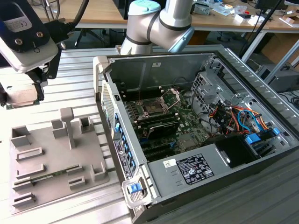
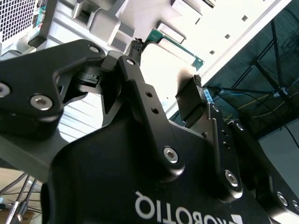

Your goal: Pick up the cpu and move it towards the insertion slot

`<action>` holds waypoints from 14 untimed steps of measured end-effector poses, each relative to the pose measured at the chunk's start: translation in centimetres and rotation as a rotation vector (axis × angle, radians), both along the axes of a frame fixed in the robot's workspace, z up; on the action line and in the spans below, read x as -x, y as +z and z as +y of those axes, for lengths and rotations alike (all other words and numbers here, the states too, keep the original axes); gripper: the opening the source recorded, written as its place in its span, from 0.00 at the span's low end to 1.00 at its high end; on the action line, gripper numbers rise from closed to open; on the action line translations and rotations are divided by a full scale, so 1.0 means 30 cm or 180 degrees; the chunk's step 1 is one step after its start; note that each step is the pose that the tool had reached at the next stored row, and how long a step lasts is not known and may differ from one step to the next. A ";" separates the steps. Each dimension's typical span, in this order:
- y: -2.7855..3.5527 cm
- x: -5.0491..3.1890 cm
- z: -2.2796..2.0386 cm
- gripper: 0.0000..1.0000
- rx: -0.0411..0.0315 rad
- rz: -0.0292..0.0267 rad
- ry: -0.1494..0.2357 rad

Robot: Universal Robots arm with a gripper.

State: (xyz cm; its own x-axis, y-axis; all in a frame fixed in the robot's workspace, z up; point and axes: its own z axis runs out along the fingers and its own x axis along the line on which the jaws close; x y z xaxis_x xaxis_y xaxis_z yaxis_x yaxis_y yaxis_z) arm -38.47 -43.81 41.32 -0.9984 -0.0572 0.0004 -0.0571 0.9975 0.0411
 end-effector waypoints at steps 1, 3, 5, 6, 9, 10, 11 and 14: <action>0.000 -0.004 0.000 0.55 0.0000 0.0000 0.0000; 0.000 -0.009 0.000 0.55 0.0000 0.0000 0.0000; 0.000 -0.015 0.000 0.55 0.0000 0.0000 0.0000; 0.000 -0.018 0.000 0.55 0.0000 0.0000 0.0000; 0.000 -0.030 0.000 0.55 0.0000 0.0000 0.0000; 0.000 -0.035 0.000 0.55 0.0000 0.0000 0.0000; 0.000 -0.039 0.000 0.55 0.0000 0.0000 0.0000; 0.000 -0.053 0.000 0.55 0.0000 0.0000 0.0000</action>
State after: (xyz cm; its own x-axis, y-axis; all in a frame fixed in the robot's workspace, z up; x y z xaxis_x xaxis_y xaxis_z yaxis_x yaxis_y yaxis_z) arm -36.88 -43.81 41.32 -0.9984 -0.0572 0.0004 -0.0571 0.9975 0.0411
